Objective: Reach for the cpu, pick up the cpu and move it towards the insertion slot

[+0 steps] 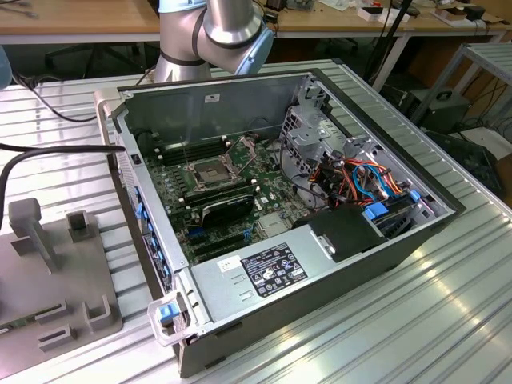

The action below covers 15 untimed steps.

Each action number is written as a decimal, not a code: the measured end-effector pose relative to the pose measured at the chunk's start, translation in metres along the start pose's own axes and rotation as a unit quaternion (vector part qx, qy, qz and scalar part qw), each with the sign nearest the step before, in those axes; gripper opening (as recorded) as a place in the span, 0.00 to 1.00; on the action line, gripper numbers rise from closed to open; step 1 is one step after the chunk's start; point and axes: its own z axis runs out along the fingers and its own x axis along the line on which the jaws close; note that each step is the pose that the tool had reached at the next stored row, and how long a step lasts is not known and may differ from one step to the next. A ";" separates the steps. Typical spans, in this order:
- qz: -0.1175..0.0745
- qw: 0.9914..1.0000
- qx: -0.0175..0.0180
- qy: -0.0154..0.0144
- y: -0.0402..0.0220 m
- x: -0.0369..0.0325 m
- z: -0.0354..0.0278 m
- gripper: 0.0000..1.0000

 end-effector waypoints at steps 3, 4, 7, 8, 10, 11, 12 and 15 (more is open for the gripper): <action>0.000 1.000 0.000 0.000 0.0000 0.0000 -0.0013 0.55; 0.000 1.000 0.000 0.000 0.0000 0.0000 -0.0018 0.55; 0.000 1.000 0.000 0.000 0.0000 0.0000 -0.0035 0.55; 0.000 1.000 0.000 0.000 0.0000 0.0000 -0.0042 0.55; 0.000 1.000 0.000 0.000 0.0000 0.0000 -0.0051 0.55; 0.000 1.000 0.000 0.000 0.0000 0.0000 -0.0056 0.55; 0.000 1.000 0.000 0.000 0.0000 0.0000 -0.0061 0.55; 0.000 1.000 0.000 0.000 0.0000 0.0000 -0.0077 0.55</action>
